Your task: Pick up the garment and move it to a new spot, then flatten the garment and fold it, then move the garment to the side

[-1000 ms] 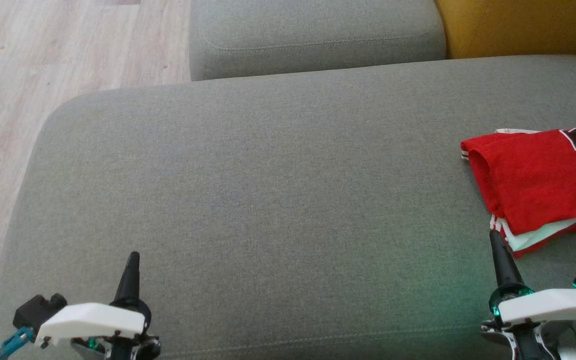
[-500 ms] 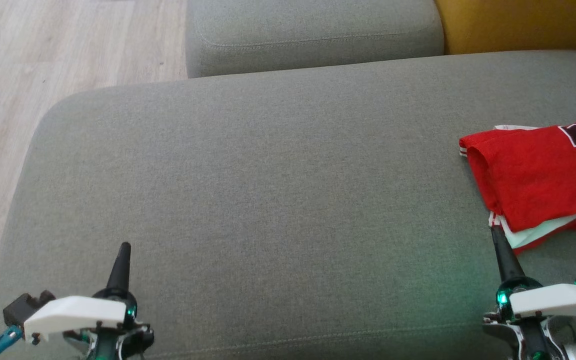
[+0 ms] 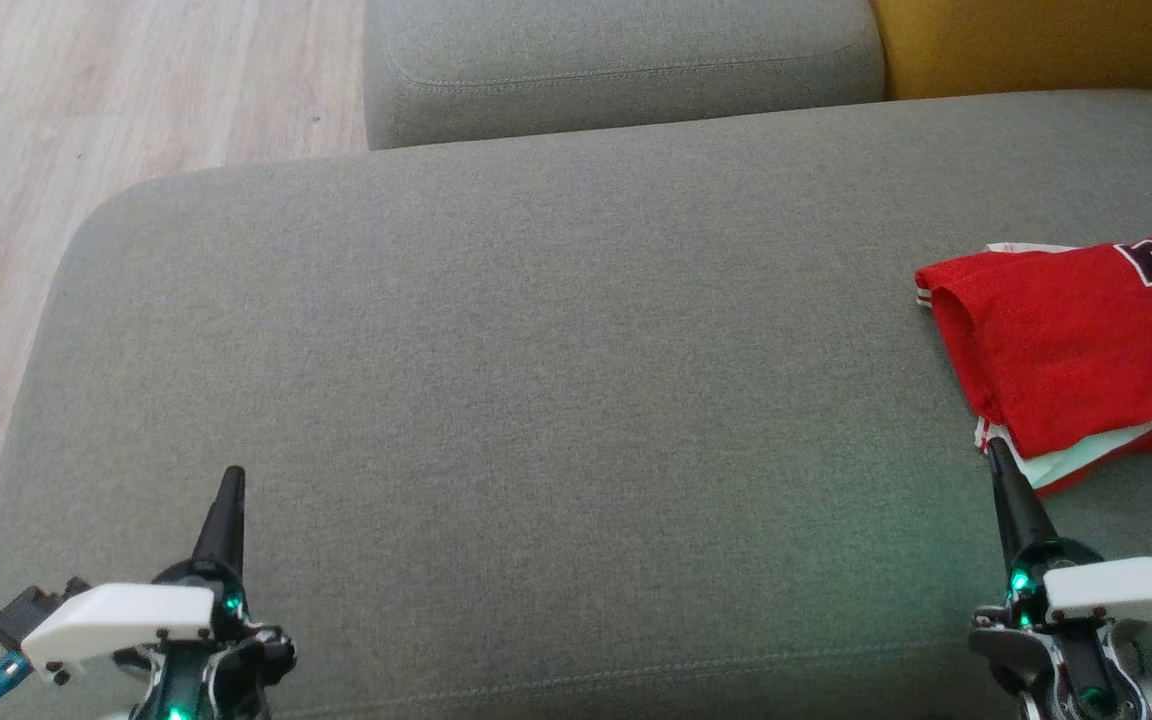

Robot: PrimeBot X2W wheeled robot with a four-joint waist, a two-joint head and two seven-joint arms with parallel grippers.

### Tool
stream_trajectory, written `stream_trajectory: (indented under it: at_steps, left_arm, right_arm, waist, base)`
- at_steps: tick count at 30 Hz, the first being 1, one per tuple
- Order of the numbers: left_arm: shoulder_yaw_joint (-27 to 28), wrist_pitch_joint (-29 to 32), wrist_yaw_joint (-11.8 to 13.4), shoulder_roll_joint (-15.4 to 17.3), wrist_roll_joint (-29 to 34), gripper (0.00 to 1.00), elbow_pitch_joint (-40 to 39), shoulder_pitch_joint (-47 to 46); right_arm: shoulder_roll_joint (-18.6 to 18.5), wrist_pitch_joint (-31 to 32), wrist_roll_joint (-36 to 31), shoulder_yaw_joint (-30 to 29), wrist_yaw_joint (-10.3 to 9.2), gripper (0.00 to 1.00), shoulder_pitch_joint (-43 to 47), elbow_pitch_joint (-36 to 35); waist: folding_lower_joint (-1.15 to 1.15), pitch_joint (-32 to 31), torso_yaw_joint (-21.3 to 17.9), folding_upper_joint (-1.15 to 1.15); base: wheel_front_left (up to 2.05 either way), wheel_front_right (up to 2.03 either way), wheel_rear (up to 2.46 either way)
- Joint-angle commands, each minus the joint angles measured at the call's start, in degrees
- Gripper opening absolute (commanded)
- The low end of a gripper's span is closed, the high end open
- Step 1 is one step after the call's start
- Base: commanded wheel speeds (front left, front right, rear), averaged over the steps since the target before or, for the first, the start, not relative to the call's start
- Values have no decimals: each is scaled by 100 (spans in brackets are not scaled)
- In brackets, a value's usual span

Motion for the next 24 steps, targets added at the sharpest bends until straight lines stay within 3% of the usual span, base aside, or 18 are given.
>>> stream_trajectory:
  at_steps: [1,16,24]
  left_arm:
    - [251,66,-81,89,-220,0,-146,-362]
    - [493,304,-233,78,-1126,0,-78,-526]
    - [519,326,-236,63,-1129,0,-75,-531]
  right_arm:
    - [-81,67,245,81,-1,0,-339,-159]
    - [-85,303,1203,36,-1,0,-487,-81]
    - [-84,311,1223,33,-1,0,-491,-79]
  waist:
    - [0,7,-6,0]
    - [0,56,-43,0]
    - [0,57,-44,0]
  base:
    - [0,0,0]
    - [0,0,0]
    - [0,0,0]
